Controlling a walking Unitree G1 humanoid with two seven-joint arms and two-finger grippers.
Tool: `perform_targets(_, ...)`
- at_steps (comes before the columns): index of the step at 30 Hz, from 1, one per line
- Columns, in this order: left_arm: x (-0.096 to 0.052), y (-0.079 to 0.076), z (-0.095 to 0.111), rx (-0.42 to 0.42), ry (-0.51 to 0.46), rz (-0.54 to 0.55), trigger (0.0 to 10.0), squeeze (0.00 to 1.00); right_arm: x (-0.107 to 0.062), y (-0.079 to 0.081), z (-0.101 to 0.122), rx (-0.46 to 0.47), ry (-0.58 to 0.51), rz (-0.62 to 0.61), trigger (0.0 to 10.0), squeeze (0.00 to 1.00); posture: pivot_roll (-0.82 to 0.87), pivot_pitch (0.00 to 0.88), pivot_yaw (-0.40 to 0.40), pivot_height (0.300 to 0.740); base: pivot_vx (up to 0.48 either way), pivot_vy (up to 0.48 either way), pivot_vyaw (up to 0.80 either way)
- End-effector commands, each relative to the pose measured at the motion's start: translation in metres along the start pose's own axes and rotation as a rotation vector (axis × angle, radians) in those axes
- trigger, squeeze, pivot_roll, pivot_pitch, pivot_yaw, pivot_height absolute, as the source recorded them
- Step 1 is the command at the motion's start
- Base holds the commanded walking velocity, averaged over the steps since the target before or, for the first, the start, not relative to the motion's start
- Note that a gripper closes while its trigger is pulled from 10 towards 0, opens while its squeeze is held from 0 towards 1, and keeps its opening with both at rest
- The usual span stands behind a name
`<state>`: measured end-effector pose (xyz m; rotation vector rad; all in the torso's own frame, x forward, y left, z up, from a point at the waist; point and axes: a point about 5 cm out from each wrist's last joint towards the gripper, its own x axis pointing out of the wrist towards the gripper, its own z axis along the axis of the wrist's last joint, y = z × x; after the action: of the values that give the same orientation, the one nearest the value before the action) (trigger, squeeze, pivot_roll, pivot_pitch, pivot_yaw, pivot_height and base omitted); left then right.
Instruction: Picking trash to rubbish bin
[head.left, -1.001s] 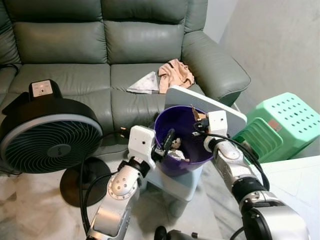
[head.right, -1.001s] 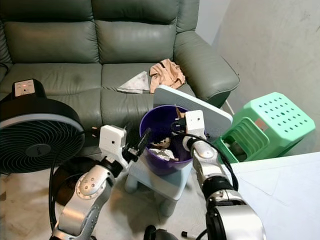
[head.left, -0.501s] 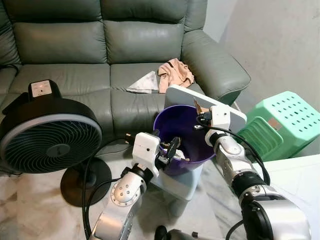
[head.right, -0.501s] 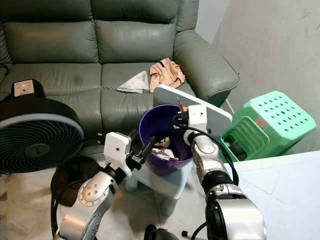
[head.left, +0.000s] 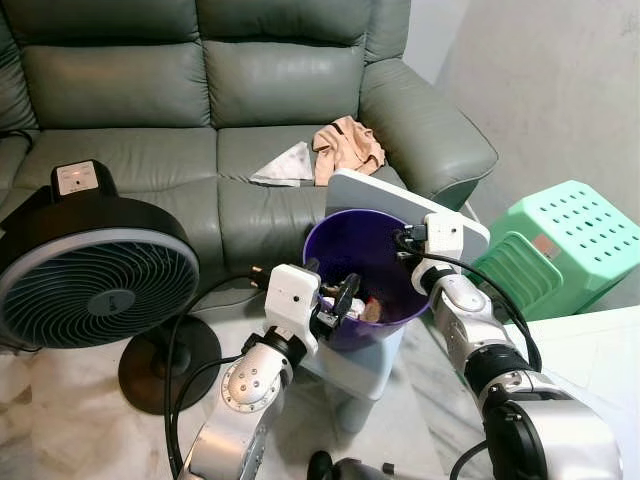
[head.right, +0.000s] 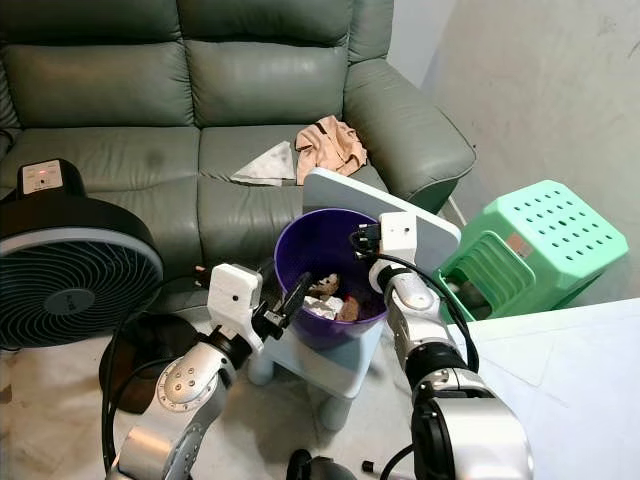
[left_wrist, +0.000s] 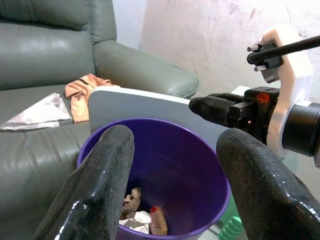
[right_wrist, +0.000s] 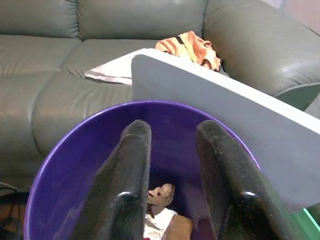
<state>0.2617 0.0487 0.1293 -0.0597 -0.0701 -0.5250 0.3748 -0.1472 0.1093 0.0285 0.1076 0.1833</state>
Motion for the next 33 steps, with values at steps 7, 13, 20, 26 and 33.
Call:
perform_targets(7,0.010,0.007,0.010,0.011,-0.042,-0.007,10.0,0.00,-0.001,-0.009,0.010,0.023,-0.079,-0.004,10.0,1.00,0.02,0.165,-0.126,0.740,0.000,0.000,0.00)
perform_targets(13,0.016,0.019,0.016,0.031,-0.060,0.007,10.0,0.00,-0.005,-0.011,0.017,0.041,-0.170,0.038,10.0,1.00,0.02,0.147,-0.113,0.740,0.000,0.000,0.00)
perform_targets(20,0.031,0.052,0.030,0.076,-0.105,0.054,10.0,0.00,-0.017,-0.024,0.019,0.044,-0.279,-0.021,10.0,1.00,-0.01,0.081,-0.078,0.740,0.000,0.000,0.00)
perform_targets(26,0.037,0.077,0.041,0.072,-0.143,0.126,10.0,0.00,-0.029,-0.034,0.018,0.055,-0.344,-0.073,10.0,1.00,-0.03,0.046,-0.060,0.740,0.000,0.000,0.00)
perform_targets(33,0.033,0.114,0.044,0.086,-0.135,0.242,10.0,0.00,-0.048,-0.036,0.019,0.013,-0.427,-0.102,10.0,1.00,-0.05,0.027,-0.038,0.740,0.000,0.000,0.00)
